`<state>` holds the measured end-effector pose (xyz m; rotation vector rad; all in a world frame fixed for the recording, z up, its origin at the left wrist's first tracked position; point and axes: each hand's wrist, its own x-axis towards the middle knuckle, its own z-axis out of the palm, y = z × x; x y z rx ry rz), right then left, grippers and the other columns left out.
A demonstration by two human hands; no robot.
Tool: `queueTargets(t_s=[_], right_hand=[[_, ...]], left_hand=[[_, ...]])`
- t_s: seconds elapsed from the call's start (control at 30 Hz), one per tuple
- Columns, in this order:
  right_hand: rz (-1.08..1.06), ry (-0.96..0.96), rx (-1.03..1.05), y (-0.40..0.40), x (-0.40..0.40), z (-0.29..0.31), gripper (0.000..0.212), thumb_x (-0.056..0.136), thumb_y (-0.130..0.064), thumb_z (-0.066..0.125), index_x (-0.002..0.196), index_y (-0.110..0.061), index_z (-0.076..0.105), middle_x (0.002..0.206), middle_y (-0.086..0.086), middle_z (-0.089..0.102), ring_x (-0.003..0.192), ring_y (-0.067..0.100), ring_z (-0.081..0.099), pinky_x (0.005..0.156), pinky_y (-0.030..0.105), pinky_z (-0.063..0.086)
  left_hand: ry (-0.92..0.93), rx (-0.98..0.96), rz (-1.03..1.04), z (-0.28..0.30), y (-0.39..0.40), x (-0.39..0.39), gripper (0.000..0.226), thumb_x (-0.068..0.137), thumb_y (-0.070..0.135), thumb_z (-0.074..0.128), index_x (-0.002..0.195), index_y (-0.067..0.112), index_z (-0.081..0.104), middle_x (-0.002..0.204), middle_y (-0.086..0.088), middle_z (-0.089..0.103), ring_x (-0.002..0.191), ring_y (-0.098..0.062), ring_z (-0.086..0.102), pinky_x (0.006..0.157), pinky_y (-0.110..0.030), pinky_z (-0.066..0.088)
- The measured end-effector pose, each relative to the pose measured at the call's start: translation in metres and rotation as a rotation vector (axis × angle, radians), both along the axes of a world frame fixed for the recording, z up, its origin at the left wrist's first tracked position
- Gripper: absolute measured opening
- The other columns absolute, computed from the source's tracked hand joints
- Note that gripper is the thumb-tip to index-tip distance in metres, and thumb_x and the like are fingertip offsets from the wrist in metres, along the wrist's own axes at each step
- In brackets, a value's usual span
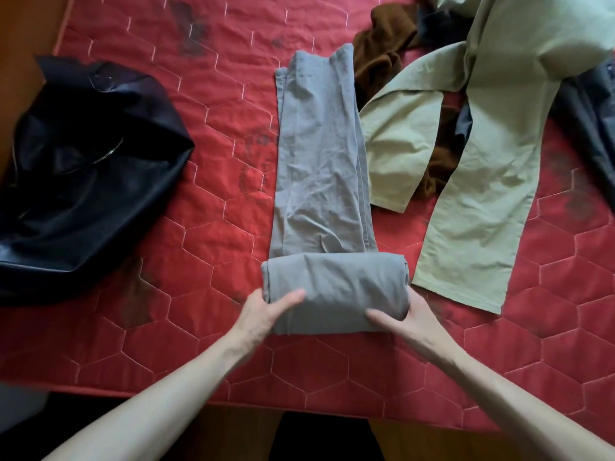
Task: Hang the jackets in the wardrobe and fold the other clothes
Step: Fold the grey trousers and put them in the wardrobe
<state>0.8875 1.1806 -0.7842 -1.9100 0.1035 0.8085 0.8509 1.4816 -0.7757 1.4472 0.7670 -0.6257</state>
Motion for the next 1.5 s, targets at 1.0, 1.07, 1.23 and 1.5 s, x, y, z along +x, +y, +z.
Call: queueTargets(t_s=[1.0,1.07,1.23,1.5], right_hand=[[-0.128,0.15,-0.22,0.033,0.034,-0.026,0.057,0.088,-0.078,0.055,0.111,-0.029,0.073,0.11,-0.013,0.076,0.11,0.01,0.069,0.101,0.038,0.052],[-0.122,0.108,-0.191,0.03,0.035,-0.026,0.057,0.086,-0.08,0.056,0.118,-0.034,0.068,0.115,-0.016,0.074,0.112,0.007,0.068,0.103,0.04,0.051],[-0.218,0.142,-0.048,0.026,0.044,-0.002,0.06,0.093,-0.043,0.073,0.138,-0.03,0.035,0.125,-0.013,0.06,0.106,-0.003,0.065,0.089,0.022,0.052],[-0.23,0.266,-0.029,0.022,0.079,0.018,0.064,0.092,-0.043,0.073,0.145,-0.027,0.04,0.125,-0.004,0.064,0.102,0.01,0.07,0.079,0.026,0.053]], left_hand=[[0.122,0.43,0.1,-0.021,-0.028,0.012,0.053,0.099,0.062,0.054,0.119,0.015,0.038,0.122,-0.007,0.056,0.118,-0.031,0.057,0.097,-0.037,0.04],[0.116,0.391,0.101,-0.023,-0.02,0.013,0.052,0.096,0.058,0.062,0.119,0.016,0.044,0.119,-0.002,0.059,0.112,-0.024,0.059,0.095,-0.035,0.043],[0.152,0.325,-0.037,-0.02,0.002,0.024,0.034,0.093,0.05,0.072,0.088,0.016,0.074,0.087,0.006,0.074,0.089,-0.017,0.07,0.069,-0.025,0.051],[0.246,0.314,-0.167,0.015,0.037,0.063,0.041,0.08,0.049,0.081,0.079,0.018,0.054,0.07,0.0,0.055,0.054,-0.014,0.047,0.049,-0.026,0.032]])
